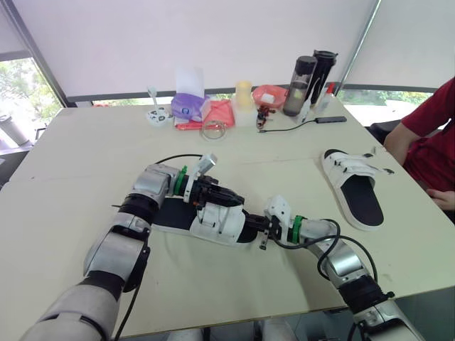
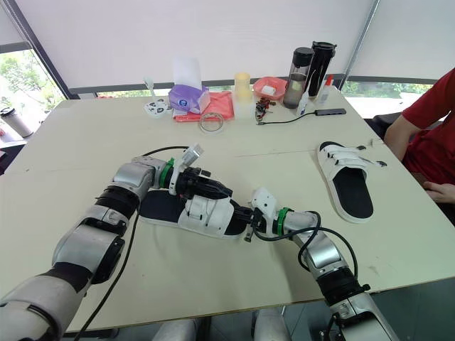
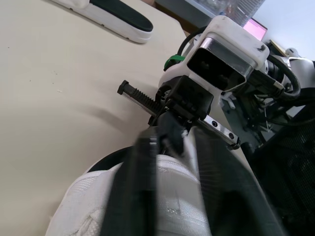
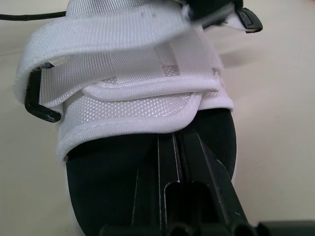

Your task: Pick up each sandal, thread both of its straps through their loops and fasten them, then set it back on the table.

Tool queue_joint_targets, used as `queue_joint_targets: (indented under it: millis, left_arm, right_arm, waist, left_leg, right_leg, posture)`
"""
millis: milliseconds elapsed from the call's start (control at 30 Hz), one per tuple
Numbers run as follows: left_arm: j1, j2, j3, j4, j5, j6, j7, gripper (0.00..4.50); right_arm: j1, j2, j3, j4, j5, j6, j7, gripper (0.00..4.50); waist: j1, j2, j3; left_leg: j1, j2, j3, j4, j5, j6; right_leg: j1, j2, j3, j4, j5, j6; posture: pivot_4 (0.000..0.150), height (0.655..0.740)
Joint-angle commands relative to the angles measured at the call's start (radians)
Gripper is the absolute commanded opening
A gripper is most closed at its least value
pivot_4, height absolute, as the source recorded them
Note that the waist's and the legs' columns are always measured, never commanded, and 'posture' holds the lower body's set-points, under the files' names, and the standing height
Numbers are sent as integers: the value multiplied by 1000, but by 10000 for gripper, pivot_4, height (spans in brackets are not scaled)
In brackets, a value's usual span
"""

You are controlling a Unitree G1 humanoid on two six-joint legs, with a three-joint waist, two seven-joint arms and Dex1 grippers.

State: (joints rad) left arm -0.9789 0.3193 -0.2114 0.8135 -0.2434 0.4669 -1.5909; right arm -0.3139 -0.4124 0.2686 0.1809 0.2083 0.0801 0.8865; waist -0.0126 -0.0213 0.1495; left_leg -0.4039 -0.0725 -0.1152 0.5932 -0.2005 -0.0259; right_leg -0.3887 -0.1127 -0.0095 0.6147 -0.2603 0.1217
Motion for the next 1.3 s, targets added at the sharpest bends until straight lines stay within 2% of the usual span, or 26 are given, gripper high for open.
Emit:
queue_joint_targets:
  millis: [33,133,300,533,933,1167,1300]
  left_arm:
    - [-16,1,11,-47,-10,7,-18,1030]
    - [-4,13,23,-125,-26,-11,-19,1030]
    - [11,53,69,-307,-116,90,-11,1030]
    - [35,80,84,-357,-140,130,32,1030]
    - [-61,3,100,8,-47,-72,222,1030]
    - [-113,-30,80,210,41,-172,237,1030]
    - [-114,-26,61,267,89,-205,218,1030]
  right_arm:
    - [64,-16,45,116,-92,69,-33,0]
    - [59,-14,45,120,-92,69,-32,0]
    - [53,-13,43,127,-92,66,-32,0]
    - [50,-12,46,135,-95,62,-30,0]
    - [55,-12,50,128,-96,64,-31,0]
    - [65,-14,48,118,-95,65,-36,0]
    - [73,-14,49,109,-94,67,-40,0]
  waist:
    - [0,0,0]
    - [0,0,0]
    - [-1,0,0]
    - [0,1,1]
    - [1,0,1]
    - [1,0,1]
    - [1,0,0]
  left_leg:
    - [0,0,0,0,0,0]
    - [0,0,0,0,0,0]
    - [0,0,0,0,0,0]
    - [0,0,0,1,0,0]
    - [0,0,0,1,0,0]
    - [0,0,0,2,0,0]
    - [2,0,0,3,0,0]
  right_leg:
    - [0,0,0,0,0,0]
    - [0,0,0,0,0,0]
    - [-1,0,0,1,0,0]
    - [-1,0,0,1,-1,-2]
    - [-1,0,0,2,0,0]
    - [0,0,0,2,1,2]
    - [2,0,0,2,1,2]
  posture:
    - [1500,7400]
    - [1500,7400]
    - [1500,7400]
    - [1500,7400]
    - [1500,7400]
    - [1500,7400]
    - [1500,7400]
